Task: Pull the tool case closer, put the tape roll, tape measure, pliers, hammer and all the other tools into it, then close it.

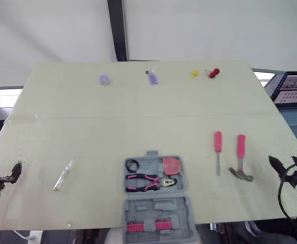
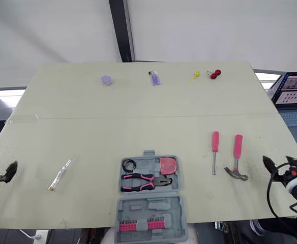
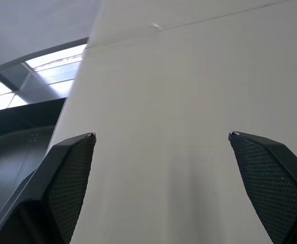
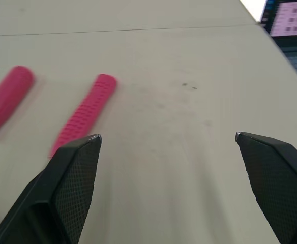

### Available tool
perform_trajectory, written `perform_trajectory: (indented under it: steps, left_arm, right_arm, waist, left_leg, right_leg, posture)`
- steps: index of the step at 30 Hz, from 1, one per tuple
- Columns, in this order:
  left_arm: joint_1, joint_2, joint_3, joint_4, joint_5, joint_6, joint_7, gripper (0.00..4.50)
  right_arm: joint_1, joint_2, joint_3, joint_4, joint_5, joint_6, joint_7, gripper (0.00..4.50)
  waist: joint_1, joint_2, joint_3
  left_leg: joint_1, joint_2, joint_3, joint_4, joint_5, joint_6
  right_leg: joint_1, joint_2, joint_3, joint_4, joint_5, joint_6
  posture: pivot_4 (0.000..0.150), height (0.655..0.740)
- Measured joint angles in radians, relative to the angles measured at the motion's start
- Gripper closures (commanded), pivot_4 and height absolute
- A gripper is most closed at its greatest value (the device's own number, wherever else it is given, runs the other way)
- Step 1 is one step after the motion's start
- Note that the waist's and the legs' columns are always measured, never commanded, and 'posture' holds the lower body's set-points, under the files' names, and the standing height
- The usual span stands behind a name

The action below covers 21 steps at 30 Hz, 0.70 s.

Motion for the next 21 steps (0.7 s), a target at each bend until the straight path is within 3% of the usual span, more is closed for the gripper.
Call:
perform_trajectory:
  steps: [3, 12, 18, 21]
  left_arm:
    - [-0.018, -0.016, 0.016, 0.005, 0.005, 0.009, 0.066, 0.0]
    - [-0.02, -0.034, -0.024, -0.008, 0.0, 0.036, 0.052, 0.0]
    - [0.009, -0.026, -0.137, -0.169, -0.039, 0.062, -0.126, 0.0]
    - [0.016, 0.013, -0.244, -0.313, -0.095, 0.097, -0.29, 0.0]
  right_arm:
    - [-0.007, 0.0, -0.022, 0.09, -0.012, -0.078, -0.043, 0.05]
    - [-0.025, -0.011, 0.005, 0.156, -0.012, -0.139, -0.034, 0.05]
    - [0.014, -0.023, 0.138, -0.1, 0.027, -0.006, 0.083, 0.05]
    - [0.023, -0.074, 0.251, -0.297, 0.073, 0.146, 0.166, 0.05]
  waist:
    - [-0.003, 0.0, 0.0]
    - [-0.024, 0.0, 0.0]
    - [-0.021, 0.001, 0.0]
    - [-0.016, 0.001, 0.001]
  left_leg:
    - [0.0, 0.0, 0.0, 0.0, 0.0, 0.0]
    - [0.0, 0.0, 0.001, -0.001, 0.0, 0.0]
    - [0.0, 0.0, 0.001, -0.001, 0.0, 0.0]
    - [-0.001, 0.0, 0.0, 0.0, 0.0, 0.0]
  right_leg:
    - [0.0, 0.0, 0.0, 0.0, 0.0, 0.0]
    - [0.0, 0.0, 0.0, 0.0, 0.0, 0.0]
    - [-0.001, 0.0, 0.0, 0.0, 0.0, 0.0]
    - [-0.001, 0.0, 0.0, 0.001, 0.0, 0.0]
  posture:
    - [0.15, 0.74]
    - [0.15, 0.74]
    - [0.15, 0.74]
    - [0.15, 0.74]
